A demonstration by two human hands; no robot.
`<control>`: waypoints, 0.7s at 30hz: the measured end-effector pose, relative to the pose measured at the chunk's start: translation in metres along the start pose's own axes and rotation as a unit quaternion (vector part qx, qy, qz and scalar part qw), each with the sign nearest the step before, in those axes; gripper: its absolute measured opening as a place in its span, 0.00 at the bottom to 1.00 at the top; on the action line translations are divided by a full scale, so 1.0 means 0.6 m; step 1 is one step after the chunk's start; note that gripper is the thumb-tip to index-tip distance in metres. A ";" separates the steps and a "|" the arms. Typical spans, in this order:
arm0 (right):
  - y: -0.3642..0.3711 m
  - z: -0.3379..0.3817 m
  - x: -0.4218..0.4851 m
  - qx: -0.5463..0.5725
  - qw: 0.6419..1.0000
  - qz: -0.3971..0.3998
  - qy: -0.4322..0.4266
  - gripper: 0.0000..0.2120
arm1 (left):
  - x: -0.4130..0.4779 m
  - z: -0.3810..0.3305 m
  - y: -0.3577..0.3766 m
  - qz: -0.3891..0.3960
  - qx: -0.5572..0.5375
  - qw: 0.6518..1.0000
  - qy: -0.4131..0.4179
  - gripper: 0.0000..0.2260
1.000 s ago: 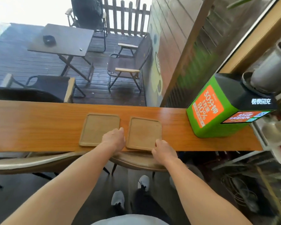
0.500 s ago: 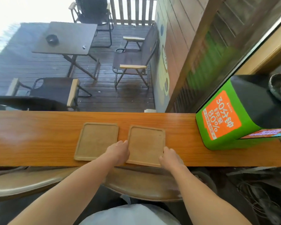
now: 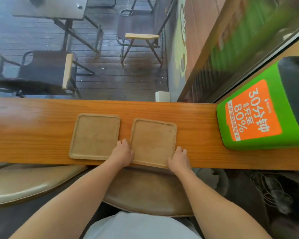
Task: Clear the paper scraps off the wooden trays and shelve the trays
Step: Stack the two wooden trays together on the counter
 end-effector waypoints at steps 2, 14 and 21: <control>-0.002 0.000 -0.008 0.019 1.000 -0.016 0.001 0.19 | -0.005 -0.005 0.001 -0.003 -0.008 1.000 0.003 0.18; 0.049 -0.025 0.002 0.258 0.949 0.025 0.179 0.34 | 0.002 0.077 0.056 0.020 -0.243 0.959 -0.147 0.24; 0.039 -0.019 0.012 0.356 0.913 0.054 0.190 0.30 | -0.012 0.081 0.074 0.089 -0.348 0.913 -0.194 0.32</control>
Point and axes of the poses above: each hand's wrist, its own x-axis towards the middle knuckle, its own y-axis out of the palm, z = x × y, the point moved 10 cm from there along x, towards the middle knuckle, and after that the axes turned 7 degrees about -x, right-handed, at the moved point
